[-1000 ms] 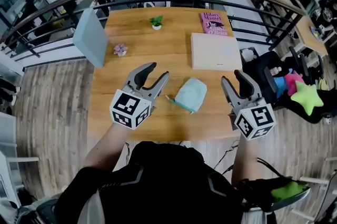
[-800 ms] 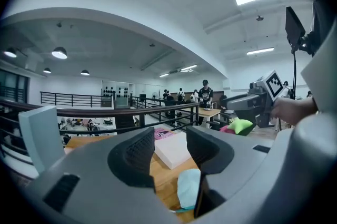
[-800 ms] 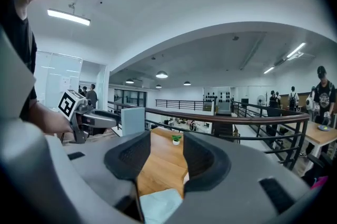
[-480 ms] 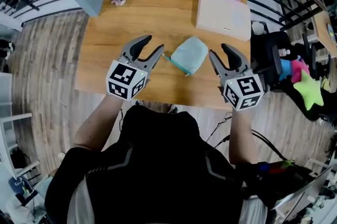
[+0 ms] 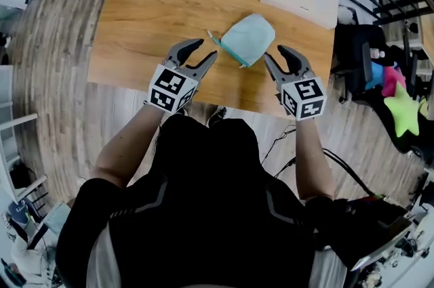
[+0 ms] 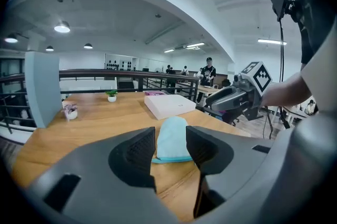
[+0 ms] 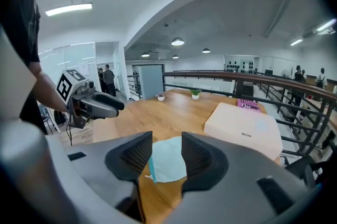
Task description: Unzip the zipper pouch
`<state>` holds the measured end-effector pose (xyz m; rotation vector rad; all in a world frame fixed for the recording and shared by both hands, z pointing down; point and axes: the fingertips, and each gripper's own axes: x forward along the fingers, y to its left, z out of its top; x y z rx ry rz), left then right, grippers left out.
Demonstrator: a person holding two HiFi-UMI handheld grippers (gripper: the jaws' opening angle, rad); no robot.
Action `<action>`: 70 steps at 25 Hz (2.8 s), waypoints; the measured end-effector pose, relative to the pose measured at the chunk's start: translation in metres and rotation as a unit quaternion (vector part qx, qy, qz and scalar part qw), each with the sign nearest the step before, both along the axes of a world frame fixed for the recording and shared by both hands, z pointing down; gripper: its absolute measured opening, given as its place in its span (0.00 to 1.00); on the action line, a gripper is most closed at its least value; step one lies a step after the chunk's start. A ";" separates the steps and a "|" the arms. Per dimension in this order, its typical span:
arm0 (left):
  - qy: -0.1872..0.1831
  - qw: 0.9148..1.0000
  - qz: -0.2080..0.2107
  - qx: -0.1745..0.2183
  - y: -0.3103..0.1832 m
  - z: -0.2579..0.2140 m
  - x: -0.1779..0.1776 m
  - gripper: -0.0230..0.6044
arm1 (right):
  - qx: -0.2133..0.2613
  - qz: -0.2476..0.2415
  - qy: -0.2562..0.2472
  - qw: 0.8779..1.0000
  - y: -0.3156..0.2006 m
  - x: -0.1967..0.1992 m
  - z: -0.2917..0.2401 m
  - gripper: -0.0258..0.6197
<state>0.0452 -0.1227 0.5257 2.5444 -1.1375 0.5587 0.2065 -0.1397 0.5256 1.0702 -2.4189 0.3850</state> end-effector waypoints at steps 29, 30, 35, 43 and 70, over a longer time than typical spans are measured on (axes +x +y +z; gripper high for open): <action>-0.049 0.991 0.023 -0.120 0.061 0.118 0.028 0.34 | -0.061 -0.168 0.169 0.969 0.039 -0.032 0.174 0.21; -0.048 0.991 0.024 -0.121 0.061 0.118 0.027 0.34 | -0.062 -0.167 0.166 0.970 0.038 -0.033 0.175 0.19; -0.043 0.991 0.027 -0.121 0.058 0.116 0.026 0.34 | -0.067 -0.169 0.160 0.970 0.037 -0.036 0.173 0.15; -0.036 0.993 0.048 -0.106 0.050 0.093 0.027 0.33 | -0.094 -0.141 0.110 0.979 0.035 -0.046 0.147 0.13; 0.015 0.971 0.228 0.068 -0.001 -0.081 0.049 0.32 | -0.037 -0.039 -0.026 0.998 0.013 -0.088 -0.070 0.13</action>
